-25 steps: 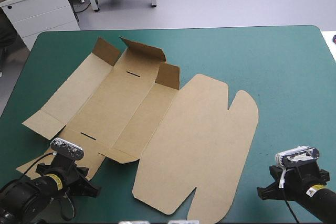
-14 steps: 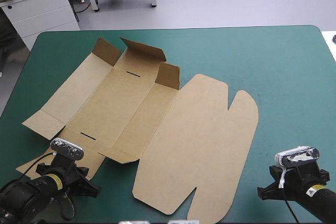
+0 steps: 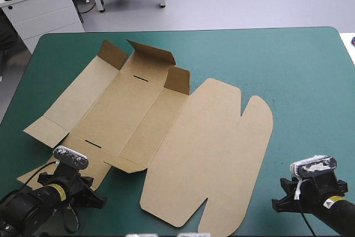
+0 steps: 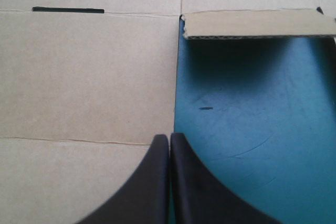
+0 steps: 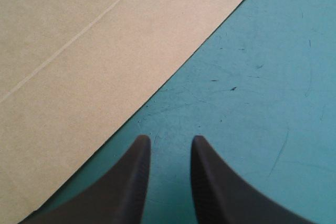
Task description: Fold the box
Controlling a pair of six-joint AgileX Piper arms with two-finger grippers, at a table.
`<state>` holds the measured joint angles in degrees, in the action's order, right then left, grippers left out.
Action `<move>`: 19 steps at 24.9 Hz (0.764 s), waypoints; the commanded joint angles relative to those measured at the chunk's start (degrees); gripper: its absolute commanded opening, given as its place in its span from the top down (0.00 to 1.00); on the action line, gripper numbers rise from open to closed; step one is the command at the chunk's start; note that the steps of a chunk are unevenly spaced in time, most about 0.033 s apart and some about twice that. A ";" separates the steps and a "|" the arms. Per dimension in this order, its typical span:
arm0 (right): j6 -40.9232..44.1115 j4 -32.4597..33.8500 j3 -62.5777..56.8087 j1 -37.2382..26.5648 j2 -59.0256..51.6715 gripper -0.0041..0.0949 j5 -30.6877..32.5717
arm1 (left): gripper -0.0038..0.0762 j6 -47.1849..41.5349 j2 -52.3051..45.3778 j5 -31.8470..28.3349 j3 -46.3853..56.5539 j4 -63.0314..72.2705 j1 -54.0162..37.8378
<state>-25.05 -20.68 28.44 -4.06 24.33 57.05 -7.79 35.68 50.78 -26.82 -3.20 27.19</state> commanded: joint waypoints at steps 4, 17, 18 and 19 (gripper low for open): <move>-0.80 -1.13 1.38 0.00 0.26 0.29 -2.28 | 0.96 -0.56 0.18 -2.20 -1.93 -0.43 0.26; -4.84 -2.91 14.07 0.00 11.67 0.29 3.14 | 0.96 -0.56 0.18 -2.20 -1.93 -0.43 0.26; -6.54 -4.11 15.67 0.00 13.55 0.30 3.00 | 0.96 -0.56 0.18 -2.20 -1.93 -0.43 0.26; -8.27 -5.58 17.29 0.00 15.46 0.30 3.00 | 0.96 -0.56 0.18 -2.20 -1.93 -0.43 0.26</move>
<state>-29.40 -22.09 40.51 -4.06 35.44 62.46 -7.79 35.68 50.84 -26.82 -3.20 27.19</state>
